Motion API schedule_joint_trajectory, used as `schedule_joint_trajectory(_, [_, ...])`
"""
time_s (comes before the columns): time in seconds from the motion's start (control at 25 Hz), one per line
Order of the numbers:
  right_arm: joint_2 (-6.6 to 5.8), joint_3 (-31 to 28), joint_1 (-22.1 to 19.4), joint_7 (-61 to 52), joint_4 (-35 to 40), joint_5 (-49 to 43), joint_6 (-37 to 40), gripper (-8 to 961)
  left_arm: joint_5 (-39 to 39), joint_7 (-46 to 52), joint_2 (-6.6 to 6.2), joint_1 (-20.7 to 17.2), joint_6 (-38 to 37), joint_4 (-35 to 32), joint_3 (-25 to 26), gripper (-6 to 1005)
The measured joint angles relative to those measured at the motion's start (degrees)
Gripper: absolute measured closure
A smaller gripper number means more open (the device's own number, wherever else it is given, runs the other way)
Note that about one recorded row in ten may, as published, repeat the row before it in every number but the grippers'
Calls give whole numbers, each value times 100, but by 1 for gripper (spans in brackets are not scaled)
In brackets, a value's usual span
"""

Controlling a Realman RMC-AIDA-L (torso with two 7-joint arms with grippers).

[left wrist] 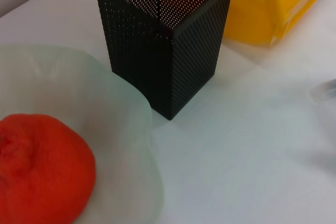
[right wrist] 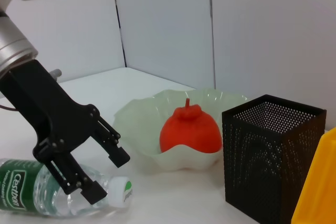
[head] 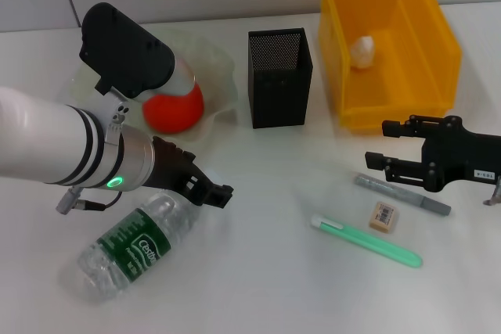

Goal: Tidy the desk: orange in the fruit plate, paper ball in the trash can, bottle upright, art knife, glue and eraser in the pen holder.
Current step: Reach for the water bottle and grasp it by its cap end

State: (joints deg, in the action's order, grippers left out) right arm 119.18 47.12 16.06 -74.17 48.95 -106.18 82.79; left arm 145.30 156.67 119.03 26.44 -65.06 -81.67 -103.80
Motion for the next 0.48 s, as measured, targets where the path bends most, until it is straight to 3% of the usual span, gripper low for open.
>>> schedule_joint_trajectory(0.48, [0,10,5,0,-9,0,1,332,31,-40,3,75,52,173,-34,201])
